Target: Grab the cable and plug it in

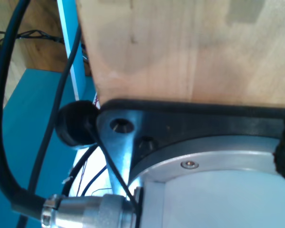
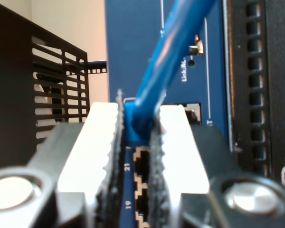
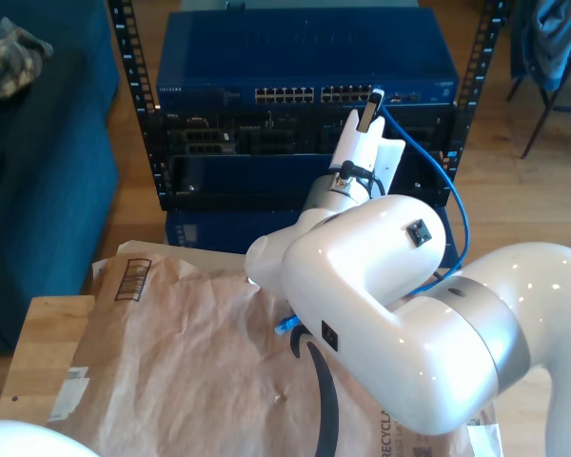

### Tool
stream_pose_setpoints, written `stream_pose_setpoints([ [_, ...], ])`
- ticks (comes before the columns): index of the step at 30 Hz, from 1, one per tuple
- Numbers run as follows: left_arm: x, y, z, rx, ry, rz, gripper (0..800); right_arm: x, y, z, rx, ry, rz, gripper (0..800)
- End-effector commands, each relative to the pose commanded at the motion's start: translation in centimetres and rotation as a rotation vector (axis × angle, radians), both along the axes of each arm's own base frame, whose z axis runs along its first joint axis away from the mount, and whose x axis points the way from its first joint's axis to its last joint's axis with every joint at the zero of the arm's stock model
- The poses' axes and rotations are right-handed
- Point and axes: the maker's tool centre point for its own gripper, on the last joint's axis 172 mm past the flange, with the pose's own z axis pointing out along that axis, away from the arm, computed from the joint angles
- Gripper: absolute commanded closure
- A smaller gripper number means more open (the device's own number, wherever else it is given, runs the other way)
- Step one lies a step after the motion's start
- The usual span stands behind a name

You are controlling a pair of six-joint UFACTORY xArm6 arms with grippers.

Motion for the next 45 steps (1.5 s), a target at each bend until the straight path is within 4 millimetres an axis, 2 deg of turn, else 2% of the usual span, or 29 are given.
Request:
stream_pose_setpoints([
  [5,0.0,0.0,0.0,0.000,0.000,0.000,0,0.3,0.1,-0.2,0.004,-0.005,-0.001,799],
  [6,0.0,-0.1,0.0,-0.002,0.000,0.000,0,0.3,0.2,-0.3,0.002,-0.003,0.002,770],
  [8,0.0,0.0,0.0,0.000,0.000,0.000,0,0.2,0.2,-0.6,-0.002,0.005,0.003,649],
  [9,0.0,0.0,0.0,0.000,0.000,0.000,0,0.2,0.0,-0.8,-0.005,0.010,0.001,558],
  [12,0.0,0.0,0.0,0.000,0.000,0.002,0,-0.2,0.5,-0.9,-0.008,0.023,0.013,440],
  [18,0.0,0.0,0.0,0.000,0.000,0.000,0,-1.6,0.2,1.4,-0.006,0.050,0.034,387],
  [22,0.0,0.0,0.0,0.000,0.000,0.000,0,-3.1,-0.6,1.9,0.016,0.153,0.083,365],
  [25,0.0,0.0,0.0,0.000,0.000,0.000,0,-4.9,-1.3,1.8,0.021,0.238,0.129,324],
  [28,0.0,0.0,0.0,0.000,0.000,0.000,0,-7.1,-2.7,0.8,0.028,0.346,0.167,269],
  [31,0.0,0.0,0.0,0.000,0.000,0.000,0,-8.8,-6.6,0.9,0.003,0.425,0.162,235],
  [33,0.0,0.0,0.0,0.000,0.001,0.001,0,-9.1,-8.6,1.8,-0.008,0.466,0.180,135],
  [35,0.0,0.0,0.0,0.000,0.000,0.000,0,-8.9,-9.7,2.1,-0.028,0.523,0.225,39],
  [37,0.0,0.0,0.0,0.000,0.000,0.000,0,-9.1,-12.8,3.0,-0.047,0.559,0.227,28],
  [39,0.0,0.0,0.0,0.000,0.001,0.001,0,-10.4,-16.0,3.3,-0.101,0.606,0.224,28],
  [43,0.0,0.0,0.0,0.000,0.001,0.001,0,-14.1,-23.1,1.6,-0.291,0.765,0.239,7],
  [45,0.0,0.0,0.0,0.000,0.000,0.000,0,-16.2,-25.9,0.3,-0.368,0.844,0.270,6],
])
